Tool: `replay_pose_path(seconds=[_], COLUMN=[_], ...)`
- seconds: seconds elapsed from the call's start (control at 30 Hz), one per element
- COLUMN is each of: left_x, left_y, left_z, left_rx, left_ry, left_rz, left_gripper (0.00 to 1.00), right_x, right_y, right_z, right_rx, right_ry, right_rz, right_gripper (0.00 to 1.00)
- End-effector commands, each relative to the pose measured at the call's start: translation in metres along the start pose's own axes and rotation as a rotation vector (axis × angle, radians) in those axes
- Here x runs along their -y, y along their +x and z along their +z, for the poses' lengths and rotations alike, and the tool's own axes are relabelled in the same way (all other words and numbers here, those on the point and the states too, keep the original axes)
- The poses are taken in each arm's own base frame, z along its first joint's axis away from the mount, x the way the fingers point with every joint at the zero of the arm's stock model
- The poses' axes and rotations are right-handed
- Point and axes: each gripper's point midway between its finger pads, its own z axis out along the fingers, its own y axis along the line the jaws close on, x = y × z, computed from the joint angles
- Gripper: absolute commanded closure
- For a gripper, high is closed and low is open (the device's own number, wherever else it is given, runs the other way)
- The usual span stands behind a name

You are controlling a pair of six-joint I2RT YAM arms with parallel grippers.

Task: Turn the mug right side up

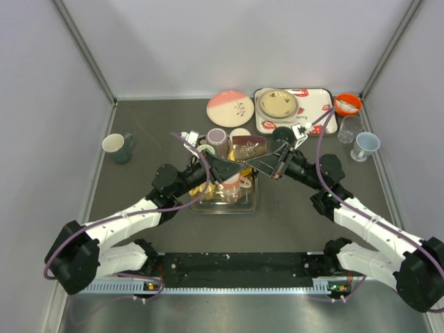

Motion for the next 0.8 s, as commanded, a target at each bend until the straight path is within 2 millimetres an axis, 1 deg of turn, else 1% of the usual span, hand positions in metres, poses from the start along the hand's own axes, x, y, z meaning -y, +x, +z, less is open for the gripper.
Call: replay_pose_path(seconds=[0.0,0.07,0.1,0.13,0.2,0.23,0.27,0.3,0.33,0.37,0.4,0.43,0.47,0.5,0.57,0.67,0.7,0.73,0.77], left_x=[0.029,0.025,0.020,0.009,0.006,-0.006,-0.007,-0.003,-0.007,-0.011,-0.008,-0.008,-0.013,-0.009,-0.009,-0.009,-0.018,-0.023,-0.016], left_y=[-0.032,-0.032,-0.031,-0.028,-0.031,-0.029,-0.031,-0.034,-0.036,-0.035,-0.038,-0.039,-0.040,-0.042,-0.046,-0.057,-0.063,-0.068,-0.079], left_z=[0.002,0.001,0.001,0.000,-0.002,-0.004,-0.006,-0.010,-0.013,-0.016,-0.019,-0.022,-0.025,-0.028,-0.032,-0.041,-0.052,-0.059,-0.064], left_rx=[0.142,0.150,0.143,0.121,0.113,0.101,0.105,0.118,0.125,0.128,0.140,0.145,0.151,0.164,0.175,0.217,0.234,0.234,0.256], left_ry=[0.096,0.067,0.039,-0.023,-0.077,-0.137,-0.150,-0.151,-0.169,-0.191,-0.190,-0.198,-0.222,-0.221,-0.234,-0.286,-0.370,-0.424,-0.455], left_rz=[0.044,0.045,0.052,0.054,0.123,0.132,0.173,0.195,0.205,0.225,0.240,0.247,0.260,0.272,0.300,0.350,0.369,0.429,0.466], left_gripper=[1.00,1.00,1.00,1.00,1.00,1.00,1.00,1.00,1.00,1.00,1.00,1.00,1.00,1.00,1.00,1.00,1.00,1.00,1.00], right_x=[-0.004,-0.005,-0.003,-0.003,-0.005,-0.003,-0.005,-0.007,-0.007,-0.010,-0.011,-0.012,-0.014,-0.014,-0.016,-0.015,-0.013,-0.013,-0.015], right_y=[0.024,0.024,0.026,0.025,0.025,0.026,0.025,0.024,0.026,0.024,0.023,0.024,0.022,0.023,0.023,0.024,0.025,0.023,0.020], right_z=[-0.006,-0.008,-0.009,-0.010,-0.011,-0.011,-0.011,-0.011,-0.012,-0.011,-0.011,-0.011,-0.010,-0.010,-0.009,-0.008,-0.009,-0.011,-0.012], right_rx=[-0.083,-0.083,-0.090,-0.087,-0.090,-0.100,-0.101,-0.102,-0.114,-0.113,-0.114,-0.119,-0.119,-0.122,-0.130,-0.144,-0.150,-0.142,-0.136], right_ry=[-0.017,-0.017,-0.006,-0.003,0.000,0.012,0.010,0.006,0.007,0.002,0.001,-0.001,-0.004,-0.005,-0.012,-0.010,0.003,0.017,0.028], right_rz=[-0.024,-0.034,-0.033,-0.046,-0.055,-0.059,-0.066,-0.072,-0.079,-0.088,-0.094,-0.100,-0.103,-0.107,-0.109,-0.099,-0.110,-0.124,-0.142], right_gripper=[1.00,1.00,1.00,1.00,1.00,0.96,0.91,0.86,0.79,0.77,0.74,0.70,0.68,0.66,0.64,0.61,0.60,0.60,0.60])
